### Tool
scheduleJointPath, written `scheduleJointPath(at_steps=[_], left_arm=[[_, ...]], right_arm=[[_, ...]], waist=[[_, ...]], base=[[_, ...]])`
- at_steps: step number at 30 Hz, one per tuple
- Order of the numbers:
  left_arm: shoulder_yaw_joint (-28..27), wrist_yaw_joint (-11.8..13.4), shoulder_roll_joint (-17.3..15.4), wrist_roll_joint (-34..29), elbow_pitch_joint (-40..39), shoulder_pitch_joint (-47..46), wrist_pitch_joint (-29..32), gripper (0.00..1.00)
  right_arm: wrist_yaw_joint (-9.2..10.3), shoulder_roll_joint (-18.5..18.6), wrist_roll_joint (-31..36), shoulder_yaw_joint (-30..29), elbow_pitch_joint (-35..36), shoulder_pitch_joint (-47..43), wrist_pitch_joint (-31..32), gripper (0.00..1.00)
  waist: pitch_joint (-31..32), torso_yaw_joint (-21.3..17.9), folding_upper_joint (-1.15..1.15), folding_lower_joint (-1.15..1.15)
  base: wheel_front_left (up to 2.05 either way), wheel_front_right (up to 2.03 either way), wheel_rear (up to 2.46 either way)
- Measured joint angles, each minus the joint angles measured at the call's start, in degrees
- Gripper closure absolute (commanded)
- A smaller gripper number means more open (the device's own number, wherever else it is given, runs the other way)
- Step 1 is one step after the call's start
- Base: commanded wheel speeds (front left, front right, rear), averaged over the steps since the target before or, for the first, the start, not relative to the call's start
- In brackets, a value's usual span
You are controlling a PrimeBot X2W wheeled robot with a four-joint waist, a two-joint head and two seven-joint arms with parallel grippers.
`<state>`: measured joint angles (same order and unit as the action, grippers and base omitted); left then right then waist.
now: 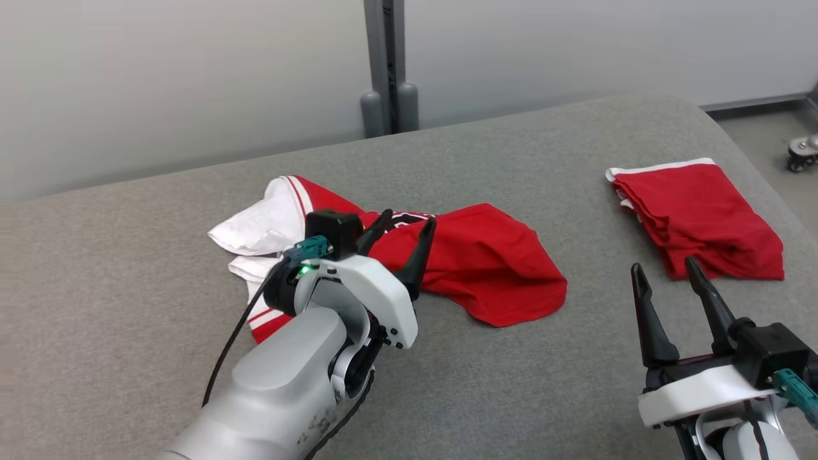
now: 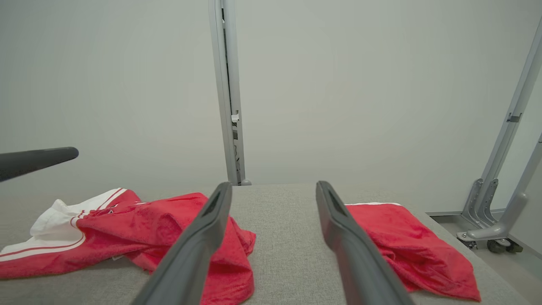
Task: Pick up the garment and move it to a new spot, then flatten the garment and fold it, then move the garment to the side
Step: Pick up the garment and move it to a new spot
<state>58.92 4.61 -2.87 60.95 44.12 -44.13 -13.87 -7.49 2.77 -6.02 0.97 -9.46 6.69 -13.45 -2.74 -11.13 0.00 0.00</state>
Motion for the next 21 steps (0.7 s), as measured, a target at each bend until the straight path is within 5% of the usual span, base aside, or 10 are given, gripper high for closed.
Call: scheduleJointPath(at_steps=[5,13,21], left_arm=[[-2.4,1.63,-2.08,-1.94,-2.67,4.61,-1.0,0.0],[-16.08,8.46,-8.18,-14.05,-17.89,18.2,-1.13,0.0],[-28.44,11.69,-9.39,-23.46,-30.14,34.14,-1.21,0.0]], right_arm=[[0.0,0.0,0.12,-0.7,0.04,-2.04,0.32,0.0],[0.0,-0.01,-0.05,-1.46,0.49,-4.36,0.33,0.0],[0.0,0.0,-0.64,-1.45,0.7,-6.51,0.02,0.0]], waist=[[2.46,3.58,0.0,0.0],[4.72,7.97,0.0,0.0],[5.74,9.89,0.0,0.0]], base=[[0.0,0.0,0.0],[0.0,0.0,0.0],[0.0,0.0,0.0]])
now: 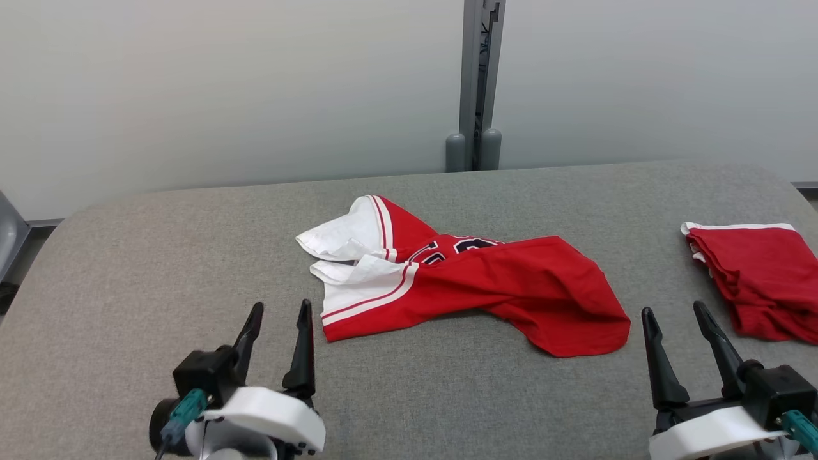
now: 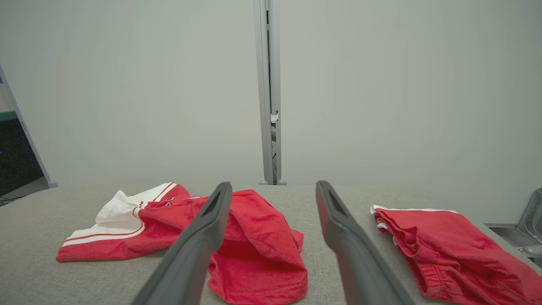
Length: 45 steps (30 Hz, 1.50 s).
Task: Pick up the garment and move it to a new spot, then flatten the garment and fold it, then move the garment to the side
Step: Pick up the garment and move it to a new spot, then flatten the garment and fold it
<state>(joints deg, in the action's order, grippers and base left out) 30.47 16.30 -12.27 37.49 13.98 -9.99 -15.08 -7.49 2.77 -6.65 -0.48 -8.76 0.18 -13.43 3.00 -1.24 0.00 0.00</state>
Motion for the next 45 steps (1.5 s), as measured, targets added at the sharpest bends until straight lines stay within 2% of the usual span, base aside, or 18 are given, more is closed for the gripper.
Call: scheduleJointPath(at_steps=[8,13,20,45], left_arm=[[-8.82,-0.2,1.96,-6.8,-5.78,10.95,-0.01,0.0],[-11.82,-2.34,4.44,-7.91,-5.58,13.58,-0.01,0.0],[-13.62,-4.68,6.02,-10.18,-3.9,14.0,-0.01,0.0],[-16.28,-7.78,8.2,-14.46,-1.02,14.3,-0.01,0.0]], right_arm=[[0.0,-0.01,-0.65,1.32,0.12,-1.42,-0.59,0.0],[0.0,-0.01,-1.46,1.74,-0.85,-1.68,-0.76,0.0],[0.0,0.0,-1.55,2.4,-2.03,-1.7,-0.98,0.0],[0.0,0.0,-1.45,2.99,-3.32,-1.66,-1.23,0.0]], waist=[[0.37,0.95,0.0,0.0],[0.71,1.24,0.0,0.0],[1.08,1.51,0.0,0.0],[1.45,1.25,0.0,0.0]], base=[[0.0,0.0,0.0],[0.0,0.0,0.0],[0.0,0.0,0.0],[0.0,0.0,0.0]])
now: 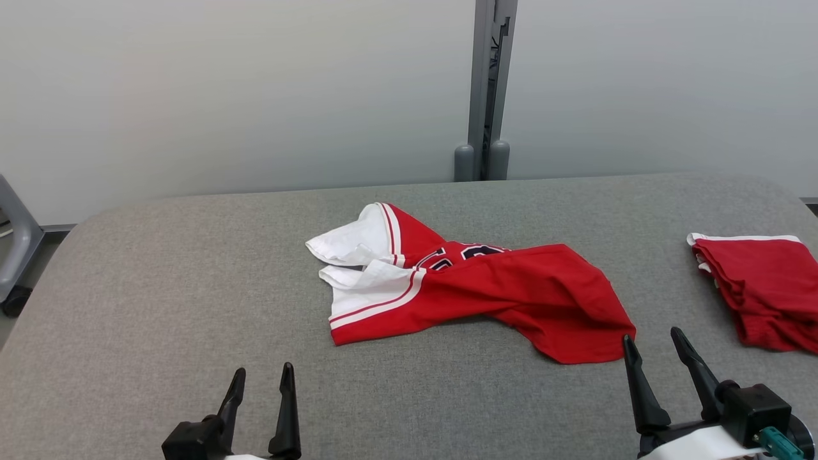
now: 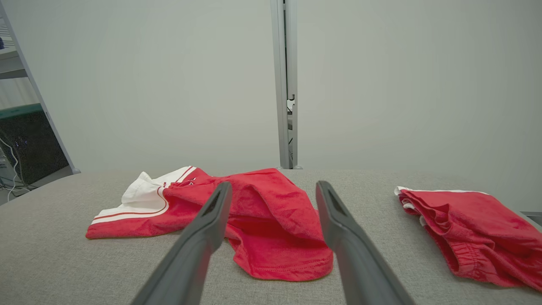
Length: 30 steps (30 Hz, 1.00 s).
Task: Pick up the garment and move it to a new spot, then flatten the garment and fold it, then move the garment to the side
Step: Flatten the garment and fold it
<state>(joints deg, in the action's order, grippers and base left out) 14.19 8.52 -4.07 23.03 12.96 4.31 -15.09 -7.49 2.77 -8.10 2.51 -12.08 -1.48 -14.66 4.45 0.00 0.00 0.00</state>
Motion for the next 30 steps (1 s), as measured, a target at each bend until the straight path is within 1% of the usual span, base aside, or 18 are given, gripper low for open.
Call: scheduleJointPath(at_steps=[9,13,16,19,25,30], left_arm=[[-0.29,-0.58,0.2,-0.46,0.88,-0.07,-0.01,0.0],[0.64,-1.27,-0.56,-1.75,2.33,-1.52,0.29,0.0],[1.4,-1.83,-0.92,-2.33,3.53,-4.41,1.03,0.0],[2.36,-2.61,-1.37,-2.77,5.78,-7.86,3.03,0.0],[3.31,-5.02,-2.46,-3.0,11.54,-17.15,7.47,0.0],[3.88,-7.23,-3.54,-2.97,18.35,-25.53,11.79,0.0]], right_arm=[[0.0,-0.01,0.0,0.2,-0.08,0.08,-0.01,0.0],[0.0,-0.01,0.09,0.16,-0.14,0.2,-0.01,0.0],[0.0,-0.01,0.18,0.46,-0.15,0.72,0.0,0.0],[0.0,-0.01,0.25,0.9,-0.13,1.14,0.03,0.0],[0.0,0.01,0.47,1.75,0.34,2.58,0.16,0.0],[0.0,0.0,0.65,2.11,0.75,4.64,0.19,0.0]], waist=[[-0.83,-1.02,0.0,0.0],[-1.41,-1.76,0.0,0.0],[-1.92,-2.55,0.0,0.0],[-2.56,-3.62,0.0,0.0],[-4.71,-6.4,0.0,0.0],[-7.85,-9.13,0.0,0.0]], base=[[0.0,0.0,0.0],[0.0,0.0,0.0],[0.0,0.0,0.0],[0.0,0.0,0.0],[0.0,0.0,0.0],[0.0,0.0,0.0]])
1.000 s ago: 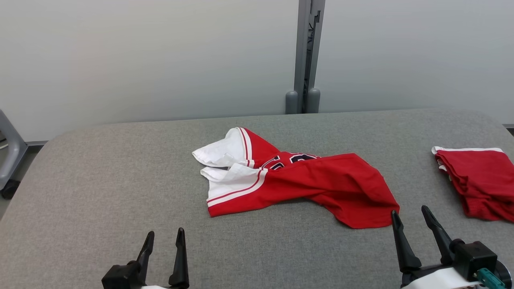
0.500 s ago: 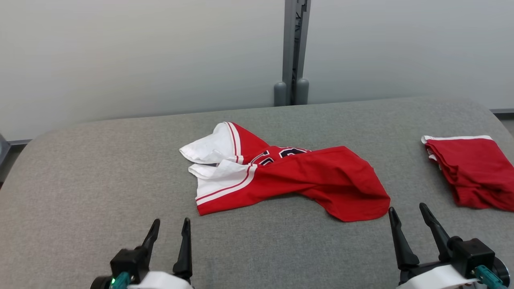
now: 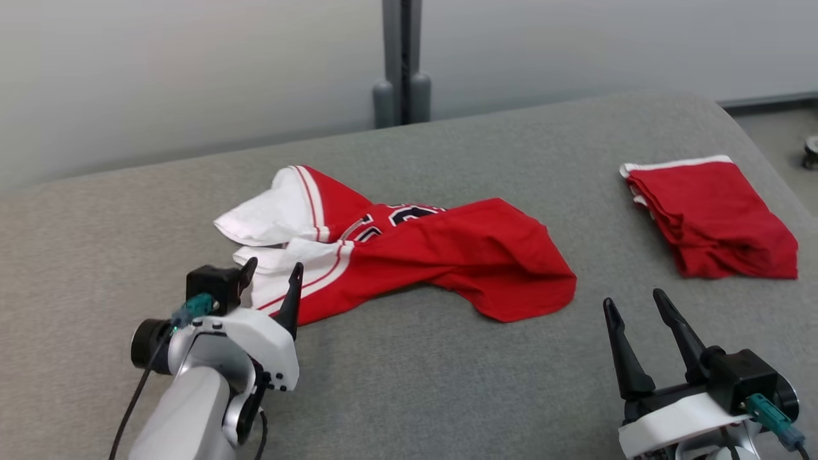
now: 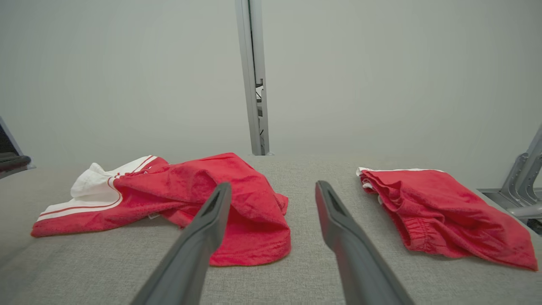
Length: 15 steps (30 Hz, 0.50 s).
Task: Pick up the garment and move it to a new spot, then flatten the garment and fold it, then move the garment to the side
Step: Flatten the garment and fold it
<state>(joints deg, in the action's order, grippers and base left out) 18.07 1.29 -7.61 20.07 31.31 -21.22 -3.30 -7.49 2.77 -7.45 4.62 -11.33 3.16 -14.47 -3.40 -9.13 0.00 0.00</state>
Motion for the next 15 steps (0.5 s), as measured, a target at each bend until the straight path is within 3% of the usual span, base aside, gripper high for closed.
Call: scheduleJointPath(at_steps=[5,15], left_arm=[[0.63,-1.18,-1.26,-0.01,8.29,-5.14,4.05,0.0],[1.71,-1.24,-3.3,-1.54,19.46,-11.52,3.92,0.0]], right_arm=[[0.0,0.01,-0.43,0.46,-0.3,1.29,-0.18,0.0],[0.0,0.01,-0.86,0.04,-0.91,2.26,-0.36,0.0]], waist=[[-2.69,-3.32,0.0,0.0],[-5.95,-7.79,0.0,0.0]], base=[[0.0,0.0,0.0],[0.0,0.0,0.0]])
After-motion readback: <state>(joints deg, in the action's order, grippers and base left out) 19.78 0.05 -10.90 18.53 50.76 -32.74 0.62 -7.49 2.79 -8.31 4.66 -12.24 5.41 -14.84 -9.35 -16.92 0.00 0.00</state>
